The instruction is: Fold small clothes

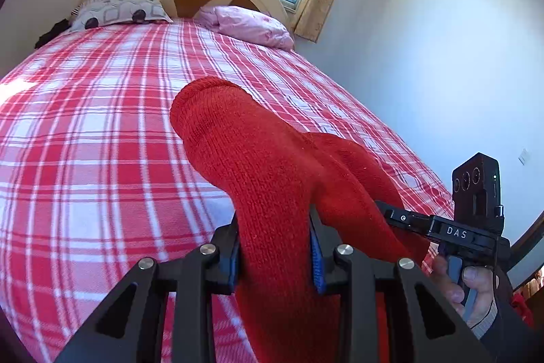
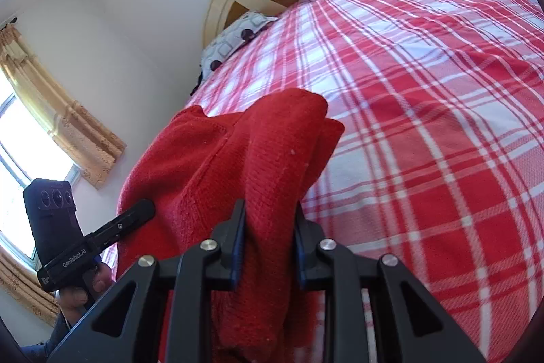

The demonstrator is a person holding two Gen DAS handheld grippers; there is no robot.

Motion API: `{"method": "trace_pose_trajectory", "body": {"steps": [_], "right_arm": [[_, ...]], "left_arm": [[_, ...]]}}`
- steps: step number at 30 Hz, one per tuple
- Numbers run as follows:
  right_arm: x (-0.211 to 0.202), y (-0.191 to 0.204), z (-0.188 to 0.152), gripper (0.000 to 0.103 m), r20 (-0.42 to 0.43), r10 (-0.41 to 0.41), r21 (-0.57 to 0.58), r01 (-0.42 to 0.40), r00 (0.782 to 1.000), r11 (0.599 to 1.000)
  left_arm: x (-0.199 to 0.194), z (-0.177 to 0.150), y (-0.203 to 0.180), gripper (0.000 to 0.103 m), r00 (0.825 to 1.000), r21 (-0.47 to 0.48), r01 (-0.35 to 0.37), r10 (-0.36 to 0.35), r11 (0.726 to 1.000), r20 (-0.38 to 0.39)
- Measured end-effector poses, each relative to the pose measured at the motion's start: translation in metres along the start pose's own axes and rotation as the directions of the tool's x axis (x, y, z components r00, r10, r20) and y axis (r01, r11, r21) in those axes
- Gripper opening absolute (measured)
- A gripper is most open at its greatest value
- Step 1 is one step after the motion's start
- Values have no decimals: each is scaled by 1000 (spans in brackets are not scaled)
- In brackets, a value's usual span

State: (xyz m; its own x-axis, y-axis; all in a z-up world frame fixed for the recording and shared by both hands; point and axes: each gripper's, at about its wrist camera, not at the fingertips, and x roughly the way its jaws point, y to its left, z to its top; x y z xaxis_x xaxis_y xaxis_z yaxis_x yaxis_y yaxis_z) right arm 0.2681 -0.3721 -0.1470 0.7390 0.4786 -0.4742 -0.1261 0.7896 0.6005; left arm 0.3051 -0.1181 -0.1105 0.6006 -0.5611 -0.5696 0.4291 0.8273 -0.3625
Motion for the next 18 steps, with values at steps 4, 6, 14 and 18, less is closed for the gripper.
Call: {"method": "trace_pose_trajectory", "body": {"steps": [4, 6, 14, 18], "right_arm": [[8, 29, -6, 26, -12, 36, -26, -36, 999, 999], [14, 45, -10, 26, -23, 62, -39, -63, 998, 997], [44, 98, -32, 26, -81, 139, -89, -146, 987, 985], [57, 119, -45, 26, -114, 159, -114, -172, 981, 978]], "left_arm": [[-33, -9, 15, 33, 998, -12, -53, 53, 999, 23], [-47, -14, 21, 33, 996, -14, -84, 85, 996, 30], [-97, -32, 52, 33, 979, -31, -191, 193, 981, 61], [-115, -43, 66, 33, 968, -47, -241, 244, 969, 59]]}}
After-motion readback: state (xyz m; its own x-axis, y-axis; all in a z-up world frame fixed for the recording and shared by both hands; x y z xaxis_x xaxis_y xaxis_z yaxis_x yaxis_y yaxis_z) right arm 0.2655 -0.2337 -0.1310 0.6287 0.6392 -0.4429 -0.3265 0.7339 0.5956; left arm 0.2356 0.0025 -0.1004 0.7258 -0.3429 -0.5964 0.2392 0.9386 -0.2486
